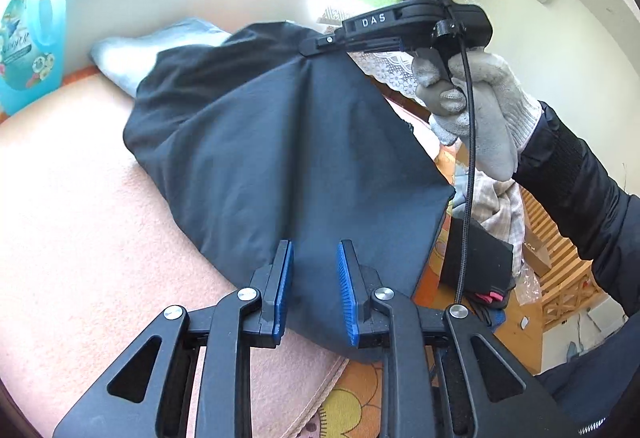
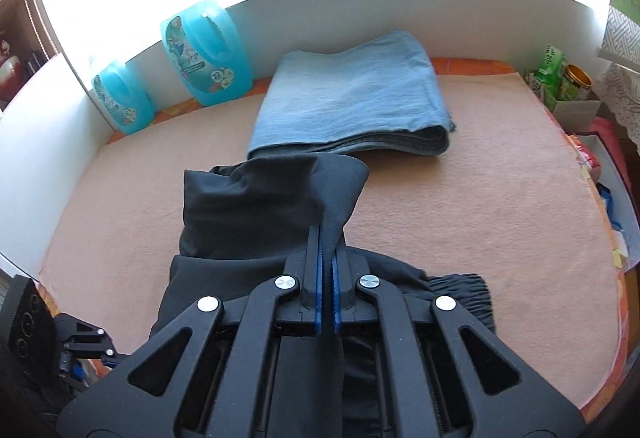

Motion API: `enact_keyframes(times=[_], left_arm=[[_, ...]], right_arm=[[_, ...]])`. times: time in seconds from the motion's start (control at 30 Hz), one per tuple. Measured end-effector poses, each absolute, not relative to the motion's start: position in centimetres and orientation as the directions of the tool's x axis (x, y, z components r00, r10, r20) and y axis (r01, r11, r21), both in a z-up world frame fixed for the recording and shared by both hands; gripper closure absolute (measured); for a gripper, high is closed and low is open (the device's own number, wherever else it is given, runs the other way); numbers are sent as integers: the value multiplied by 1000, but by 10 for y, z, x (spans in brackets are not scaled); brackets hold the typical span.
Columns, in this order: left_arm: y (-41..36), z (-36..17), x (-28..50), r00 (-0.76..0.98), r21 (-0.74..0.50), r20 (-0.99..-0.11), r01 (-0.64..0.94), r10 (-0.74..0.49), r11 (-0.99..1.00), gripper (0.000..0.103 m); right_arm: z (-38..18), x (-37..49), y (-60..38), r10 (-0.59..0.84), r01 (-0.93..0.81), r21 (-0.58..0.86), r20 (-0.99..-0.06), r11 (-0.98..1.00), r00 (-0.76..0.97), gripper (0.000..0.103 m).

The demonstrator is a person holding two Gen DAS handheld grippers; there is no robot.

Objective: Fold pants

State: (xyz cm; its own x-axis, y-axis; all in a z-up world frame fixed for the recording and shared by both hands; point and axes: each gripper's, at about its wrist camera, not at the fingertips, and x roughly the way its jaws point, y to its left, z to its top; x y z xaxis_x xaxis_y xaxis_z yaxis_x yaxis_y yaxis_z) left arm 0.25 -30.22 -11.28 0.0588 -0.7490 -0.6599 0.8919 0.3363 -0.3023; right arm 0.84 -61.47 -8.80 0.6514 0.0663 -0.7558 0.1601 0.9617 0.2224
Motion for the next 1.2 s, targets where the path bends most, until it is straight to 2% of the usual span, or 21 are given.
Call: enact_keyframes(times=[0.13, 0.3, 0.5, 0.53, 0.6, 0.63, 0.67, 0.8, 1.03, 1.1, 1.13, 1.17, 1.2], left_arm=[[-316, -119, -2, 39, -308, -663, 896, -748, 320, 78], [-332, -125, -12, -4, -330, -667, 898, -745, 291, 78], [-346, -130, -24, -59, -340, -680, 909, -730, 243, 78], [-344, -130, -23, -63, -341, -681, 909, -730, 240, 78], [-345, -133, -24, -69, -345, -684, 907, -726, 240, 77], [-345, -133, -23, -71, -348, -684, 906, -726, 240, 76], [-345, -133, -24, -73, -352, -682, 905, -727, 239, 76], [-346, -132, -25, -79, -357, -678, 905, -731, 233, 73], [-336, -126, -24, -78, -387, -655, 889, -752, 245, 72], [-328, -123, -23, -59, -384, -651, 885, -757, 262, 71], [-323, -121, -22, -43, -380, -649, 883, -760, 274, 66], [-319, -119, -20, -22, -373, -648, 881, -762, 292, 61], [-313, -117, -18, -1, -368, -646, 876, -763, 311, 61]], right_arm=[[-104, 2, -658, 32, 242, 233, -779, 942, 626, 99], [-118, 8, -690, -20, 303, 207, -796, 930, 605, 99], [-117, -3, -699, 33, 303, 267, -798, 915, 602, 99], [-114, -11, -698, 40, 301, 276, -795, 913, 605, 96], [-109, -31, -692, 50, 290, 286, -786, 913, 617, 81], [-108, -44, -689, 50, 290, 293, -776, 911, 629, 62], [-107, -58, -687, 59, 288, 312, -764, 905, 642, 52], [-115, -107, -672, 138, 261, 399, -737, 879, 661, 52], [-153, -146, -637, 180, 285, 400, -800, 871, 573, 52], [-155, -143, -625, 191, 255, 389, -805, 885, 562, 82], [-150, -141, -621, 184, 243, 375, -805, 895, 564, 96], [-144, -139, -616, 150, 238, 336, -808, 911, 570, 96], [-137, -139, -614, 116, 230, 296, -809, 927, 575, 97]])
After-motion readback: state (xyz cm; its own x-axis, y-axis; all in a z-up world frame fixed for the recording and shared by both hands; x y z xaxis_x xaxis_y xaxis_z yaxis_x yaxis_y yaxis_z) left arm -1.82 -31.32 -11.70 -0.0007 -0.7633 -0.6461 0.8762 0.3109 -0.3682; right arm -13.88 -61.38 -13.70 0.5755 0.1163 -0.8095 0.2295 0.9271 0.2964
